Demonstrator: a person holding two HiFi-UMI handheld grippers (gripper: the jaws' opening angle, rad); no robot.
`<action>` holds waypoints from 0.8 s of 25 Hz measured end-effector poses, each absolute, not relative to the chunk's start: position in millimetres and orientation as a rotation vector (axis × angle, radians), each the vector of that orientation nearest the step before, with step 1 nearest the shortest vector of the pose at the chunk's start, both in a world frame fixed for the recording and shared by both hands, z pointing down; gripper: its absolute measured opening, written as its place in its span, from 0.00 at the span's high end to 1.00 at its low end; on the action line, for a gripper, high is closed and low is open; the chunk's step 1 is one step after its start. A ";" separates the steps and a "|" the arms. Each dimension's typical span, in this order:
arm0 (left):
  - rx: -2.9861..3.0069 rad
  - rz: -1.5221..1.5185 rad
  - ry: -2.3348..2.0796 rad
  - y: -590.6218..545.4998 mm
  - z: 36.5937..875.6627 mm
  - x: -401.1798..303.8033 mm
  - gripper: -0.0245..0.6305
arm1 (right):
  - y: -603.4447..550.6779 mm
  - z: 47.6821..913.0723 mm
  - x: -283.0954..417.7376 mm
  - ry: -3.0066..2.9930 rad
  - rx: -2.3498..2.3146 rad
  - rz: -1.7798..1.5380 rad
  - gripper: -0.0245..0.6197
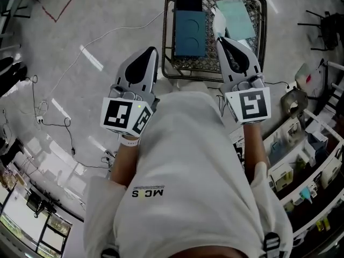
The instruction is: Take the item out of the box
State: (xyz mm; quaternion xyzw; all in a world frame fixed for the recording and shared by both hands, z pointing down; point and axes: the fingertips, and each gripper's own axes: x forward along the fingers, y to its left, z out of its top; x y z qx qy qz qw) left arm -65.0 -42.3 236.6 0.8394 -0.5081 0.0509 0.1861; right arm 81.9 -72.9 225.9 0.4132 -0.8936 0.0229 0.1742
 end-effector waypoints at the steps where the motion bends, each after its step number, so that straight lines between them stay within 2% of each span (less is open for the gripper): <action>1: 2.365 0.136 -1.435 -41.8 234.6 -65.7 0.93 | -69.2 223.7 82.4 -2.538 1.177 0.059 0.94; 20: 2.393 0.129 -1.381 -49.2 222.7 -65.6 0.93 | -51.1 216.1 74.1 -2.575 1.233 0.079 0.94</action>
